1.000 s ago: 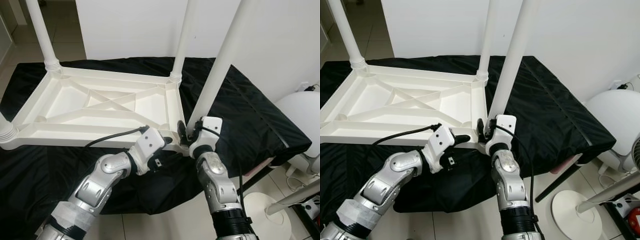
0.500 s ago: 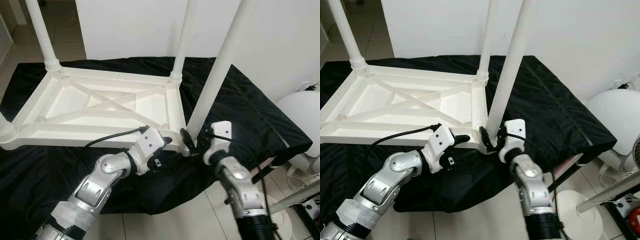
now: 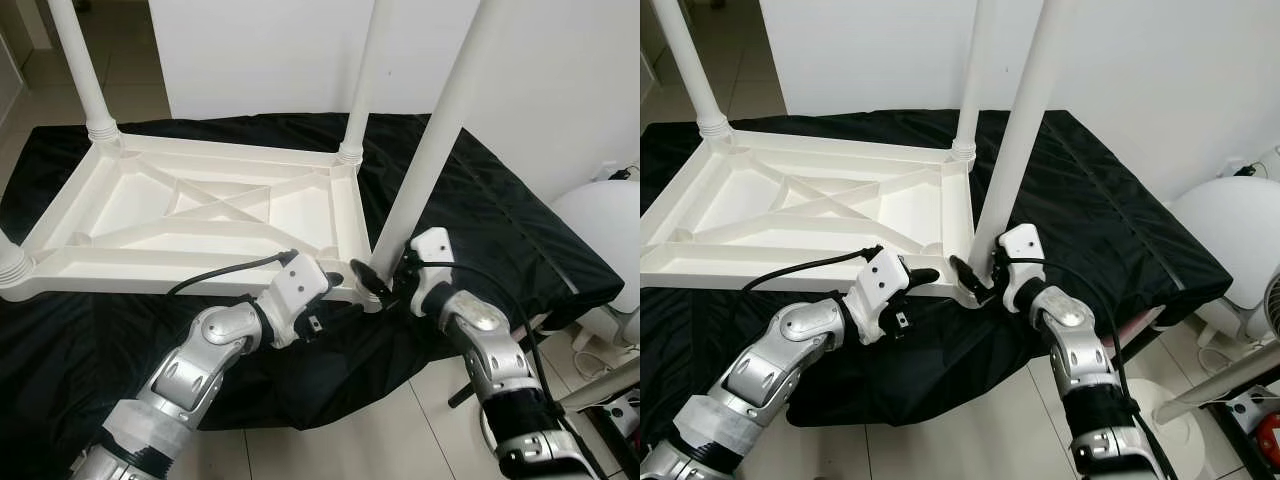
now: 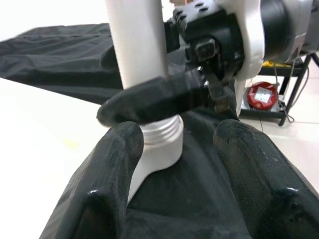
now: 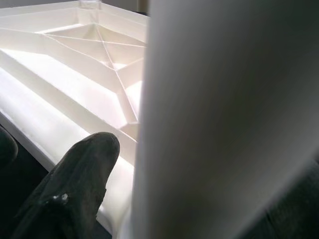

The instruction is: Building children table

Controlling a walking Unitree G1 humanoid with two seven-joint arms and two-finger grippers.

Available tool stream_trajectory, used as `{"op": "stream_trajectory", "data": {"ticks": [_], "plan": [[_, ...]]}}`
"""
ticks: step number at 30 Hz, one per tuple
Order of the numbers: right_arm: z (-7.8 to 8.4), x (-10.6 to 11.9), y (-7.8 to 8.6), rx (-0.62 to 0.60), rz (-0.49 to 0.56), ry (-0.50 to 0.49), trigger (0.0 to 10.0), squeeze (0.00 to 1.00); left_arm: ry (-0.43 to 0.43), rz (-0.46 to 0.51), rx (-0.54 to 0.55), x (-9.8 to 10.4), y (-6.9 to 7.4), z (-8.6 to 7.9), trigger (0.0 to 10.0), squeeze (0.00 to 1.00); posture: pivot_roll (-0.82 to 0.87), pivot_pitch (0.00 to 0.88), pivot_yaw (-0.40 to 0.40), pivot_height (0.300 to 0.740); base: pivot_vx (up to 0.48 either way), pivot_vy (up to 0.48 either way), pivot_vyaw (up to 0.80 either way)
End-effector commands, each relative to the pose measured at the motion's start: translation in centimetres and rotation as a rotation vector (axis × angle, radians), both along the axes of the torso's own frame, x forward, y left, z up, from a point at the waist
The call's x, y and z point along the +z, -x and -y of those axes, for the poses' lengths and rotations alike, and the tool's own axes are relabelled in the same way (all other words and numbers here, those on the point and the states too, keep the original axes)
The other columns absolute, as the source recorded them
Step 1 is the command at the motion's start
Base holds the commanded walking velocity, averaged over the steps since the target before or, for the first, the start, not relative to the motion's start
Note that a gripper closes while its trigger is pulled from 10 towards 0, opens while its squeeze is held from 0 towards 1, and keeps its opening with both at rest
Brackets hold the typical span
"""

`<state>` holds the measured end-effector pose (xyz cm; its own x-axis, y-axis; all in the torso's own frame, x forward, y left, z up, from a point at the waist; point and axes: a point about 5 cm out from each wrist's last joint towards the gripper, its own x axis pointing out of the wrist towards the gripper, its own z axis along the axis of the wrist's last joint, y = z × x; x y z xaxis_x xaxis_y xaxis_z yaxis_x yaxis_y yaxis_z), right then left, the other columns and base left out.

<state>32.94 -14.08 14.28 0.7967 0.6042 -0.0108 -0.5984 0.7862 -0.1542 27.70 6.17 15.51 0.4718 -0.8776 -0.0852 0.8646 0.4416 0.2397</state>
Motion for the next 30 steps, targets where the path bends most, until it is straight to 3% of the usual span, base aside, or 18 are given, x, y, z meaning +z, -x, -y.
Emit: {"op": "stream_trajectory", "data": {"ticks": [1, 2, 3, 7, 8, 22, 23, 30], "plan": [[-0.2, -0.2, -0.5, 0.036, -0.007, 0.034, 10.0, 0.0, -0.025, 0.0, -0.041, -0.1, 0.1, 0.0, 10.0, 0.0, -0.01, 0.012, -0.07, 0.74, 0.0, 0.0, 0.0], [-0.4, -0.3, -0.8, 0.058, -0.011, 0.045, 8.7, 0.0, -0.025, 0.001, -0.039, -0.1, 0.1, 0.0, 10.0, 0.0, 0.0, 0.013, -0.073, 0.74, 0.0, 0.0, 0.0], [-0.6, -0.4, -1.0, 0.076, -0.016, 0.05, 6.5, 0.0, -0.025, 0.001, -0.037, -0.1, 0.1, 0.0, 10.0, 0.0, 0.0, 0.012, -0.076, 0.74, 0.0, 0.0, 0.0], [-0.7, -0.5, -1.1, 0.088, -0.018, 0.052, 6.5, 0.0, -0.025, 0.002, -0.036, -0.1, 0.1, 0.0, 10.0, 0.0, 0.0, 0.013, -0.078, 0.74, 0.0, 0.0, 0.0], [-0.8, -0.7, -1.2, 0.098, -0.025, 0.056, 0.0, 0.0, -0.025, 0.002, -0.032, -0.1, 0.2, -0.1, 10.0, 0.0, 0.01, 0.016, -0.085, 0.74, 0.0, 0.0, 0.0], [-0.2, -1.9, -1.2, 0.068, -0.093, 0.012, 0.0, 0.0, -0.028, -0.001, -0.013, -0.4, 0.4, -0.4, 10.0, 0.0, 0.02, 0.019, -0.094, 0.74, 0.0, 0.0, 0.0], [-0.1, -1.8, -1.2, 0.038, -0.091, 0.009, 10.0, 0.0, -0.028, -0.001, -0.013, -0.4, 0.4, -0.4, 10.0, 0.0, 0.02, 0.018, -0.096, 0.74, 0.0, 0.0, 0.0], [-0.4, -1.6, -1.4, -0.103, -0.061, -0.017, 10.0, 0.0, -0.03, 0.002, -0.013, -0.4, 0.4, -0.4, 10.0, 0.0, 0.02, 0.019, -0.088, 0.74, 0.0, 0.0, 0.0]]}}
